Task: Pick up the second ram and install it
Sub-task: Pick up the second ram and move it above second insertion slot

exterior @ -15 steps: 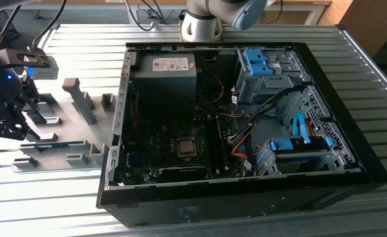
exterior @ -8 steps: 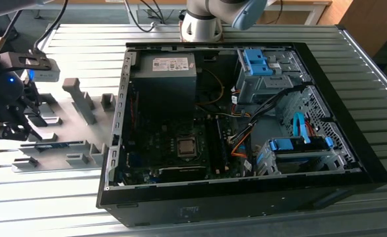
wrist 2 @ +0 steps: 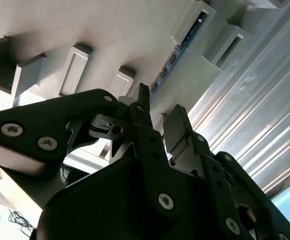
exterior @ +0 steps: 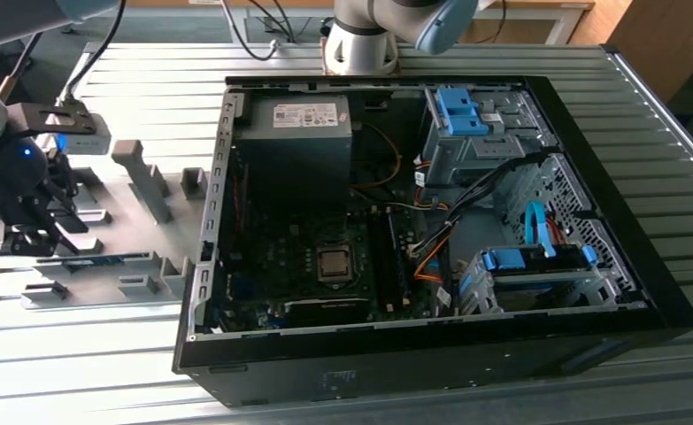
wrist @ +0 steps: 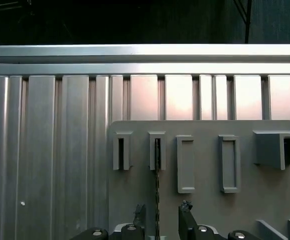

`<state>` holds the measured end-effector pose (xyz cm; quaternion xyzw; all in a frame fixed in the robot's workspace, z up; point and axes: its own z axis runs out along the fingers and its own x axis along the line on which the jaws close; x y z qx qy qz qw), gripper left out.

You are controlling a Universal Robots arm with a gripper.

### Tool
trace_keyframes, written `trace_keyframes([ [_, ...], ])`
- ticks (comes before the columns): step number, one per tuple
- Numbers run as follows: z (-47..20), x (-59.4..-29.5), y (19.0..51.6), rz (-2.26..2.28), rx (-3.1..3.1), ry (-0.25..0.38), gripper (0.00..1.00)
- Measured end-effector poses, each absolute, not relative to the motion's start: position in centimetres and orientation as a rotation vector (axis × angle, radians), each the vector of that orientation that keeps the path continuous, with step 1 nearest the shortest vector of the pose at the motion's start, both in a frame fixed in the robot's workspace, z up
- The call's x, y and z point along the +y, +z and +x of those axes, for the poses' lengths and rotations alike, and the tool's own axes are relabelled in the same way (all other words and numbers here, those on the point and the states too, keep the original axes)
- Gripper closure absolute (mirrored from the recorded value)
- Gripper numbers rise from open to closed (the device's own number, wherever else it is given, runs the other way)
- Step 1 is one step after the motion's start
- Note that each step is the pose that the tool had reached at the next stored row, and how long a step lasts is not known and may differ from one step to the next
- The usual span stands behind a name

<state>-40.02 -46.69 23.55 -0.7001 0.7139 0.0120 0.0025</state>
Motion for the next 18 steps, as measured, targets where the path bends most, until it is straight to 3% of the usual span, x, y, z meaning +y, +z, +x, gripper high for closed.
trace_keyframes([
  [18, -40.1, -46.8, 21.6, -2.197, 2.233, 0.037, 0.61],
])
